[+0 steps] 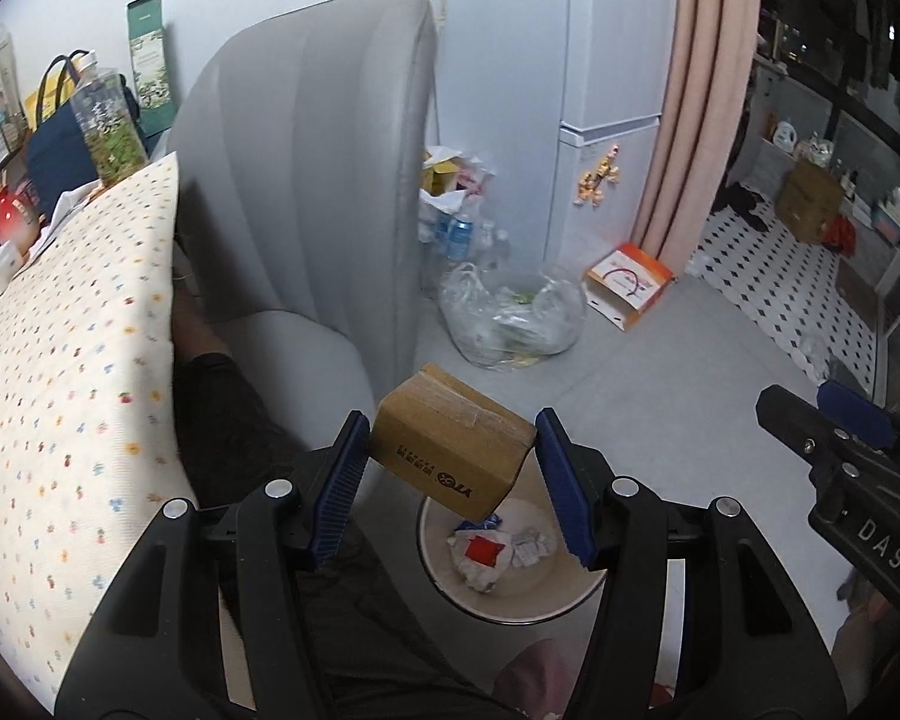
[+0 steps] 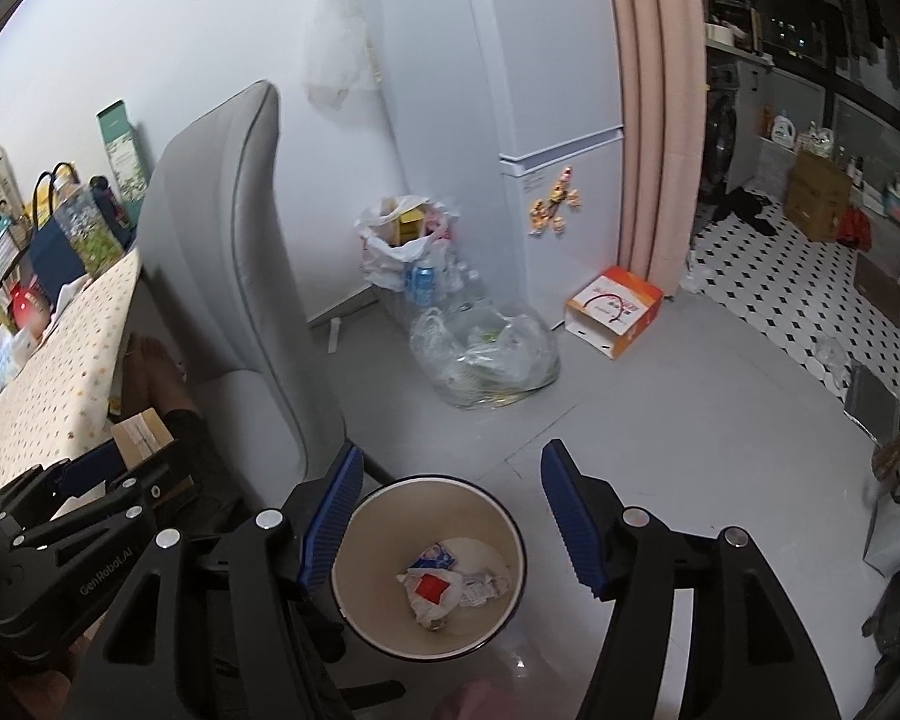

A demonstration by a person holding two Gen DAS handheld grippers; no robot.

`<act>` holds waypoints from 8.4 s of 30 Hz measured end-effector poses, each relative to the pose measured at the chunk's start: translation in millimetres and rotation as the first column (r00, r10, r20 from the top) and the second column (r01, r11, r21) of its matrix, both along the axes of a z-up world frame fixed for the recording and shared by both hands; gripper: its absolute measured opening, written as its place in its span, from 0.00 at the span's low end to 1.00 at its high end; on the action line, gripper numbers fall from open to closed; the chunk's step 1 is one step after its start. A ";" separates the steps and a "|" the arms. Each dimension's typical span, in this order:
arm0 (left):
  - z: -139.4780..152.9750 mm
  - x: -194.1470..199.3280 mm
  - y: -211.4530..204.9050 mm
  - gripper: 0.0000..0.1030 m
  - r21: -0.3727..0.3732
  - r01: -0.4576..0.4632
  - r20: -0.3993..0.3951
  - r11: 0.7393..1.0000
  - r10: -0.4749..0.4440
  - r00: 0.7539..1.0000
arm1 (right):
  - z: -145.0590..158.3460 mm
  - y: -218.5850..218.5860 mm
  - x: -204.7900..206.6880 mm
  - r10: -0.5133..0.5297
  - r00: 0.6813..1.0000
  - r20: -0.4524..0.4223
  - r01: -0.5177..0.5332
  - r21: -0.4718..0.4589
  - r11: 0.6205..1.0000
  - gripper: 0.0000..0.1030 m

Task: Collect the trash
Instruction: 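Open the right tool to drop the cup while the left tool releases the box, then move both open tools back toward the trash on the table, then grasp the white face mask with the right tool while the left tool grasps a white tissue, then carry the face mask and tissue with both tools over the bin, then open the right tool to drop the mask while the left tool releases the tissue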

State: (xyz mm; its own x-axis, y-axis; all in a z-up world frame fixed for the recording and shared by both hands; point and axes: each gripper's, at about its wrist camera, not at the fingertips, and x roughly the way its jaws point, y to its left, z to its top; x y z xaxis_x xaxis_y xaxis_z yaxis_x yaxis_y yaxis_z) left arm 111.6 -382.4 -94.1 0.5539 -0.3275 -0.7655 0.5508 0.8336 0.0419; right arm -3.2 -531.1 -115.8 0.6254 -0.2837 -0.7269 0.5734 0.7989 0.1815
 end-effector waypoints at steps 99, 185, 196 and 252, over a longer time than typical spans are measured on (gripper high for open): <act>15.9 -63.8 562.2 0.85 -0.243 -0.784 -0.049 0.572 0.800 0.598 | 48.7 510.2 79.2 0.825 0.560 -0.076 -0.828 -0.090 0.554 0.78; 81.9 -23.2 222.5 0.09 -0.161 -0.313 0.124 0.936 0.334 0.934 | 88.9 203.7 24.1 0.409 0.911 0.049 -0.403 -0.093 0.910 0.20; 55.1 -6.6 150.8 0.09 -0.091 -0.220 0.095 0.971 0.229 0.969 | 52.0 139.1 24.5 0.308 0.951 0.025 -0.308 -0.024 0.951 0.20; 14.6 3.9 23.7 0.86 -0.026 0.004 -0.022 1.000 -0.004 1.000 | -20.4 6.7 -4.5 0.035 0.999 -0.022 -0.034 0.072 0.997 0.68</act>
